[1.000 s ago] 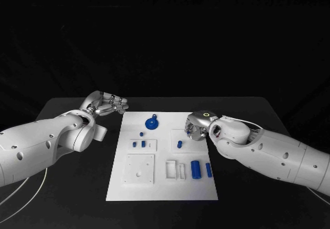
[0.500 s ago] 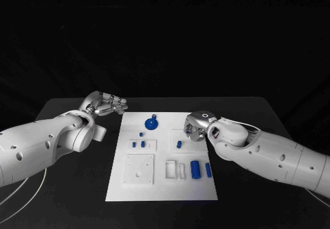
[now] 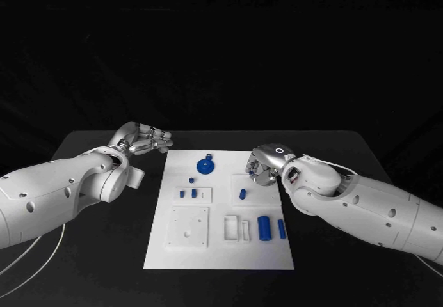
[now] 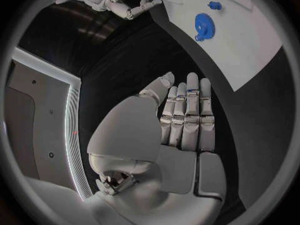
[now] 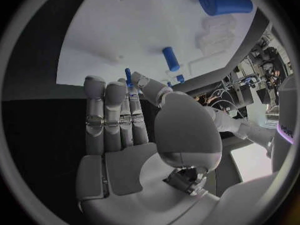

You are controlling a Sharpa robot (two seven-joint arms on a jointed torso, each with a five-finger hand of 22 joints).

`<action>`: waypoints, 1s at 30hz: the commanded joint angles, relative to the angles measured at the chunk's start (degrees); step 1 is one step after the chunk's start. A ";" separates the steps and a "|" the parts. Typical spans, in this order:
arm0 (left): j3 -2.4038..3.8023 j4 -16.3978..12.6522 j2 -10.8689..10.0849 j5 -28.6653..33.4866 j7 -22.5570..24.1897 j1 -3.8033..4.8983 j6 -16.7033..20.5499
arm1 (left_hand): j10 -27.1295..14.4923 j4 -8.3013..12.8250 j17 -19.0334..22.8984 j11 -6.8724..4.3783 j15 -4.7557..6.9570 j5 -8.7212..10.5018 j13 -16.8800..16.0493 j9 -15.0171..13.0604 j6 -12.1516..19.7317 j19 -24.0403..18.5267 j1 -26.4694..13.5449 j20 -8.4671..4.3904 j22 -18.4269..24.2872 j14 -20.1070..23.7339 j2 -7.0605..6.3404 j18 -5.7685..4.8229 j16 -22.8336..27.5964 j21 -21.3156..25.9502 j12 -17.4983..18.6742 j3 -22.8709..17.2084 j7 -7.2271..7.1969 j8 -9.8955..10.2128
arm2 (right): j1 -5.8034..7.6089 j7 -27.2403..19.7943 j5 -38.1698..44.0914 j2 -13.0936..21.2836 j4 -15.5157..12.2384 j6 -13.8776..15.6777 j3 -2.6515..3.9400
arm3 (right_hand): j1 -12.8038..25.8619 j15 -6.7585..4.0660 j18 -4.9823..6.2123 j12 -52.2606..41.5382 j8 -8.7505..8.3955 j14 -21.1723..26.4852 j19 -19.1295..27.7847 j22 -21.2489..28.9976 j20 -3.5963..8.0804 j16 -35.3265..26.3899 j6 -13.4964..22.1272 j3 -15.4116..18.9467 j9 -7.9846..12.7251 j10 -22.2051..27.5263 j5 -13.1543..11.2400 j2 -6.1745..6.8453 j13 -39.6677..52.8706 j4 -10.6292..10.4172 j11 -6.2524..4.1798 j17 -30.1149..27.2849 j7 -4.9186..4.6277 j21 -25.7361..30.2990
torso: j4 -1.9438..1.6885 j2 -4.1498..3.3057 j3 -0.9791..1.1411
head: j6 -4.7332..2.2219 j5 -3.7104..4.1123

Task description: Assemble the parts on the task board

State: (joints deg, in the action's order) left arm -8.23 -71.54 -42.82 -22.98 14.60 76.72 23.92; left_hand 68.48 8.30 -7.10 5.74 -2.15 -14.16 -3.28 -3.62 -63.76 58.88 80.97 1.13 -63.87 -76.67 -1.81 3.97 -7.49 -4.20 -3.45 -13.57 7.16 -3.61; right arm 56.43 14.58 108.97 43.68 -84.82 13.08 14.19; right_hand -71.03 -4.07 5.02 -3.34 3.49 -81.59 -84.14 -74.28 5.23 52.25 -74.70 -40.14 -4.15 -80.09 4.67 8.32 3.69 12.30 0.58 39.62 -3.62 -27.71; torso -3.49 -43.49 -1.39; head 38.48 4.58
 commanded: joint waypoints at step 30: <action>0.05 0.74 2.96 0.75 0.02 0.10 1.19 | -0.50 0.14 -0.03 -0.13 -0.16 0.25 -0.03 -0.06 0.12 -0.07 -0.46 -0.01 -0.15 0.71 0.24 -0.40 -0.47 0.32 0.02 0.02 0.21 -0.03 | -0.84 -4.90 -8.57 -6.25 -7.11 2.38 -1.70 | 0.50 -0.23 1.03 -0.19 0.19 -0.29 -2.31 0.00 0.34 -0.94 0.03 1.48 -0.04 -0.15 0.82 -1.06 0.02 0.39 -0.12 0.32 -0.24 0.84 | -0.13 0.15 -0.20 | 0.77 -10.34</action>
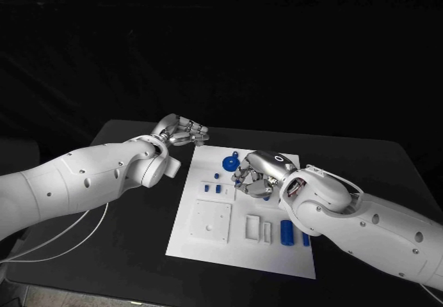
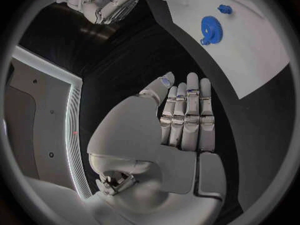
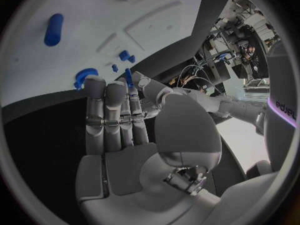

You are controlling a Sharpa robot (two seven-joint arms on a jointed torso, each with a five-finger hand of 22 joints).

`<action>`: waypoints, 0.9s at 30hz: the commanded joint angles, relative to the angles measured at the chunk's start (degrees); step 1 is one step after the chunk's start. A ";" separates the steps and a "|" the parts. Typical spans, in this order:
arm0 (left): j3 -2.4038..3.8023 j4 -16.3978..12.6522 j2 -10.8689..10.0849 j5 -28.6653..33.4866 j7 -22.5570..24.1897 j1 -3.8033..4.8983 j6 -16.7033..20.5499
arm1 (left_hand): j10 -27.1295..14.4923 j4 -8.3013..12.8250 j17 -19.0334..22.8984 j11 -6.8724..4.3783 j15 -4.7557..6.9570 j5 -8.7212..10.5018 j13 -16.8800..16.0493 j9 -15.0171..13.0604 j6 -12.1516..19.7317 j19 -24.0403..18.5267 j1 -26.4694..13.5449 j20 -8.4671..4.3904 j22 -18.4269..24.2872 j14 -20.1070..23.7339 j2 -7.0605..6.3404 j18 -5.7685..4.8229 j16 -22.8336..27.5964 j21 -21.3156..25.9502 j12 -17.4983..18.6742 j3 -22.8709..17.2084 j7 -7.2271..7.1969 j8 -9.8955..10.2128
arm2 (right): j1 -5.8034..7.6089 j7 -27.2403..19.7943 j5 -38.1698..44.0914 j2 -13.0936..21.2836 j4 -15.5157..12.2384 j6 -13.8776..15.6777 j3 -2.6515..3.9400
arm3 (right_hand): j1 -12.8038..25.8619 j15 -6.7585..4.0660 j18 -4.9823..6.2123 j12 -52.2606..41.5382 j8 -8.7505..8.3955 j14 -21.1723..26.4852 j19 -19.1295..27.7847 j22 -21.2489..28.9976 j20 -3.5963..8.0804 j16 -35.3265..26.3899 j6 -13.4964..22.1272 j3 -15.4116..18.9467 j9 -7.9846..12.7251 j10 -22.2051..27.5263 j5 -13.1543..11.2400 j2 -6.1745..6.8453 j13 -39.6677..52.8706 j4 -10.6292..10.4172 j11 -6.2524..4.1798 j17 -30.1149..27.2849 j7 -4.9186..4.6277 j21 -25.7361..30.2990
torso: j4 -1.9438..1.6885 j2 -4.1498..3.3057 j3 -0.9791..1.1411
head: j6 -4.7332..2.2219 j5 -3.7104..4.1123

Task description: Assemble the parts on the task board

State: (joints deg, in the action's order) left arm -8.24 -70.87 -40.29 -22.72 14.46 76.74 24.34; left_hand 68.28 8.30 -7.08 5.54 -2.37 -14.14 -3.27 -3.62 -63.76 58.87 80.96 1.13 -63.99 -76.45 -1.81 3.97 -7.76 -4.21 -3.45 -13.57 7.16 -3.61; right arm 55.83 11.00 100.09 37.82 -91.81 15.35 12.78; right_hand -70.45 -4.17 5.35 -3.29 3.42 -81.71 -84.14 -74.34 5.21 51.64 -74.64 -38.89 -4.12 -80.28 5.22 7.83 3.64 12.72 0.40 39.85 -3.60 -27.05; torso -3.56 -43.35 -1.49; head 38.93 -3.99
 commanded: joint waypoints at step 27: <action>0.04 0.60 3.01 0.59 -0.45 0.22 0.27 | -0.44 0.03 0.02 0.12 0.01 0.23 -0.03 -0.06 0.10 -0.21 -0.42 0.04 0.03 0.61 0.39 -0.40 -0.24 0.32 0.02 0.00 0.24 -0.03 | -3.83 -0.64 8.87 -4.75 2.76 1.83 -5.18 | 0.00 -0.12 0.79 -0.23 0.26 -0.29 -2.39 -0.05 0.36 -0.51 -0.03 -0.11 -0.08 0.03 -0.99 -0.94 0.06 0.62 0.08 0.23 -0.26 0.14 | 0.01 -0.16 0.12 | 1.92 -5.24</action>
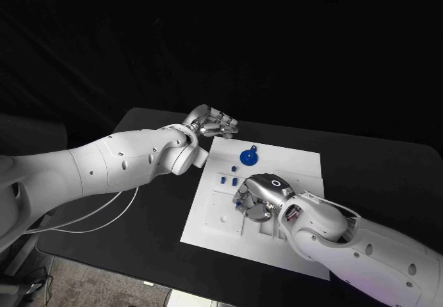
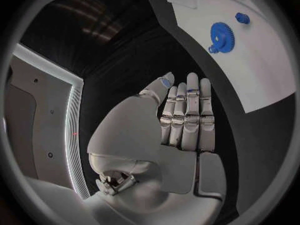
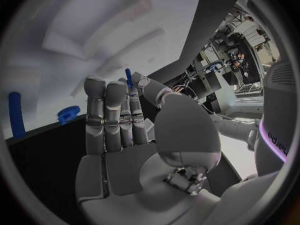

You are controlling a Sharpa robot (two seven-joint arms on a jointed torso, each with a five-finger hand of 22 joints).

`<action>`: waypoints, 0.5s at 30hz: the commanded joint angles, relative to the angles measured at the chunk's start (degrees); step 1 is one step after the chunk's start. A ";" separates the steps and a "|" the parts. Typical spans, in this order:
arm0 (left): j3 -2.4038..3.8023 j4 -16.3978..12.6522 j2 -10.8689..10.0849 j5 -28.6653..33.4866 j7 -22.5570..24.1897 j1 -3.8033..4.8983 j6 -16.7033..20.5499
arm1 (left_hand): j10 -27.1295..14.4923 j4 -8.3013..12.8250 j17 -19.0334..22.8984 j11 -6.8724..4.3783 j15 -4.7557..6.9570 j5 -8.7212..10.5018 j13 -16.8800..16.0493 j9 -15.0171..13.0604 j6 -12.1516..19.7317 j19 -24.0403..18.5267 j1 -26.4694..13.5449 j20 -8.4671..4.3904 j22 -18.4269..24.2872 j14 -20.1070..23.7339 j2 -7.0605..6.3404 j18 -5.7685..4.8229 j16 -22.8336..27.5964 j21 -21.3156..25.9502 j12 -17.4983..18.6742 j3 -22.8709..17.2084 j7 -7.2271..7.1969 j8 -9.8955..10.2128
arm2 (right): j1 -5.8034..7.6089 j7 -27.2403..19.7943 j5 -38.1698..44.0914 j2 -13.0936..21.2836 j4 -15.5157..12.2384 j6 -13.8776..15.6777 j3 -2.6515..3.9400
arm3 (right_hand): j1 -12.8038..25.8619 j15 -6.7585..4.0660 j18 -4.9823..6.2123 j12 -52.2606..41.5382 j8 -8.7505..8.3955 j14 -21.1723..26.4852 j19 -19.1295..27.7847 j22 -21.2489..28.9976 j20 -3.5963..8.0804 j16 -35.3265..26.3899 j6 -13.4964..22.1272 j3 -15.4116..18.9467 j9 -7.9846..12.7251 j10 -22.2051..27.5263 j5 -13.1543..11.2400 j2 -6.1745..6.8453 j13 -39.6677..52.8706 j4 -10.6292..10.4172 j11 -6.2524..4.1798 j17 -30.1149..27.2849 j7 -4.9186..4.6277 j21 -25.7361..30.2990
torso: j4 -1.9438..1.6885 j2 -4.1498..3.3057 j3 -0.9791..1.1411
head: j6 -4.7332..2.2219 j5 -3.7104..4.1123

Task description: Assemble the parts on the task board

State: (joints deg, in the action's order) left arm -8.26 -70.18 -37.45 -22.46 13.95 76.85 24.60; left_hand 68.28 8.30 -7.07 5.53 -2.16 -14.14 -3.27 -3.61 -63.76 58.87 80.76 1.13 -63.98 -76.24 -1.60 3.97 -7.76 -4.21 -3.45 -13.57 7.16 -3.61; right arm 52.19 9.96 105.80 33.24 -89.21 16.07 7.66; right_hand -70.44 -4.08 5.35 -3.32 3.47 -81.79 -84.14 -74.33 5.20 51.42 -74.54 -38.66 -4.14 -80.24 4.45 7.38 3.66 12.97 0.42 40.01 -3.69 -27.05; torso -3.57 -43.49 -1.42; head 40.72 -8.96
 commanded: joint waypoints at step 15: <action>0.05 -0.11 0.11 0.33 -0.22 0.11 -0.27 | -0.51 -0.07 0.03 0.14 -0.22 0.24 -0.03 -0.07 0.14 -0.21 -0.29 0.07 0.11 0.43 0.21 -0.39 -0.26 0.32 0.02 0.04 0.24 -0.03 | -0.46 0.81 4.12 -0.50 0.64 0.89 -0.74 | 0.03 -0.21 0.80 -0.20 0.21 -0.25 -2.36 -0.07 0.36 -0.35 -0.19 -0.68 -0.06 -0.02 -0.80 -0.43 0.04 0.41 0.06 0.10 -0.17 0.12 | 0.04 0.01 0.03 | 0.40 -0.42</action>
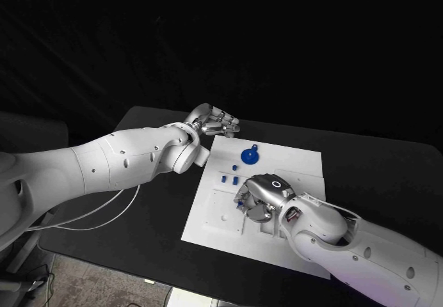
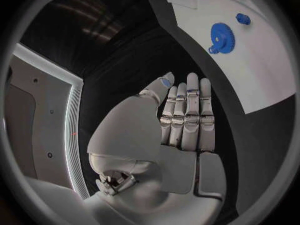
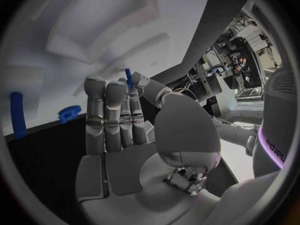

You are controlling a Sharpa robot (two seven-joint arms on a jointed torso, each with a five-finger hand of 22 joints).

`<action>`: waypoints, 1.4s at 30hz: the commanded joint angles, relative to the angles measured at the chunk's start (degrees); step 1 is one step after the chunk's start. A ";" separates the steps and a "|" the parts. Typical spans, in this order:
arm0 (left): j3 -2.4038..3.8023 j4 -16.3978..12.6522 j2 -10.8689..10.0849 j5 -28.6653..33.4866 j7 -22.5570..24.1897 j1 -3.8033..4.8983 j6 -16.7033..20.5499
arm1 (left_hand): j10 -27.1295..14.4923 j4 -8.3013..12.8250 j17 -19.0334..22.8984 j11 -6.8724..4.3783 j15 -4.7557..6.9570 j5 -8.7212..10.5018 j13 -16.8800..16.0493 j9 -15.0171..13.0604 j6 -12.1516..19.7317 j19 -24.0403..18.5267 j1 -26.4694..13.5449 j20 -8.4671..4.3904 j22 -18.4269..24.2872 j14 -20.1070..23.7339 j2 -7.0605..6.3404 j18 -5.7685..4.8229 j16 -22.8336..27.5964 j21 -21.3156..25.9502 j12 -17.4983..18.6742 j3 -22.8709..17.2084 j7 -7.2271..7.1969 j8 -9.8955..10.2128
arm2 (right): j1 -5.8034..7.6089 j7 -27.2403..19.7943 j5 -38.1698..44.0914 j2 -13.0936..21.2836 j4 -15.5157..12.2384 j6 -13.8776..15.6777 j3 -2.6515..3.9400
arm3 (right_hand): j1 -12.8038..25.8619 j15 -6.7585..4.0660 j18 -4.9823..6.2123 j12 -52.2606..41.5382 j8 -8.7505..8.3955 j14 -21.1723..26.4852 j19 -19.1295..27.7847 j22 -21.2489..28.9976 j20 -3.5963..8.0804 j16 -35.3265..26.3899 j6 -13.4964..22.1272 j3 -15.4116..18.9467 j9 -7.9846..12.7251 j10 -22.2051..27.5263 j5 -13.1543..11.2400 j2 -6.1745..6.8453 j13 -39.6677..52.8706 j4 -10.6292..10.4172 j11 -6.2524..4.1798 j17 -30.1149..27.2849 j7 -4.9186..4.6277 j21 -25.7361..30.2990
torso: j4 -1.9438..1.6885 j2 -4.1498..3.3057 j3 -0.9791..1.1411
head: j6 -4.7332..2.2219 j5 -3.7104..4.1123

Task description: Assemble the parts on the task board

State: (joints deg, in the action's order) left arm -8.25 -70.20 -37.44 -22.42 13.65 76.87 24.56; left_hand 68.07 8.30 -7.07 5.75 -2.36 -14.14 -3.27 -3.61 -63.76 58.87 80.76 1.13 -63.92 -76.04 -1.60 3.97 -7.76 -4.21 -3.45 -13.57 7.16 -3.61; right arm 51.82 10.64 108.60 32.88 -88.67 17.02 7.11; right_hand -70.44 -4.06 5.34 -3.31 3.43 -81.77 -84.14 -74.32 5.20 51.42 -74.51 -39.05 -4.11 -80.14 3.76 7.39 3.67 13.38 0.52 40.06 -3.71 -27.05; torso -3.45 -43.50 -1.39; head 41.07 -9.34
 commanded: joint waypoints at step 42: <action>0.05 -0.07 0.10 0.30 -0.62 0.31 -0.90 | -0.69 -0.33 0.08 0.03 -0.08 0.33 -0.03 -0.06 0.25 -0.19 -0.29 0.14 0.53 0.32 0.19 -0.36 -0.29 0.33 0.02 0.12 0.26 -0.02 | -0.15 1.24 0.24 -1.22 2.14 -1.99 -2.36 | 1.83 2.00 2.30 -0.12 0.15 0.28 -2.22 2.65 -1.82 -0.29 7.60 6.86 0.37 9.42 3.09 2.27 -0.22 -3.11 2.83 -1.13 -1.91 5.79 | 0.08 0.05 0.01 | 0.30 -0.09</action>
State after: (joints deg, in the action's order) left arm -8.26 -70.18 -37.40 -22.39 12.94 77.08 24.36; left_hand 67.66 8.30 -7.06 5.75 -2.36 -14.13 -3.27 -3.61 -63.76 58.87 80.77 1.13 -63.47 -76.05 -1.62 3.97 -7.75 -4.21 -3.45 -13.57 7.16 -3.61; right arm 52.14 11.52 109.19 31.62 -86.98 17.11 5.20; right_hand -68.69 -2.42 7.02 -3.75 3.77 -81.41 -83.94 -71.85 3.76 51.13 -67.27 -32.47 -3.81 -72.54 6.55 9.17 3.71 10.33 1.94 39.01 -5.64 -21.45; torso -3.41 -43.44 -1.42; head 41.34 -9.45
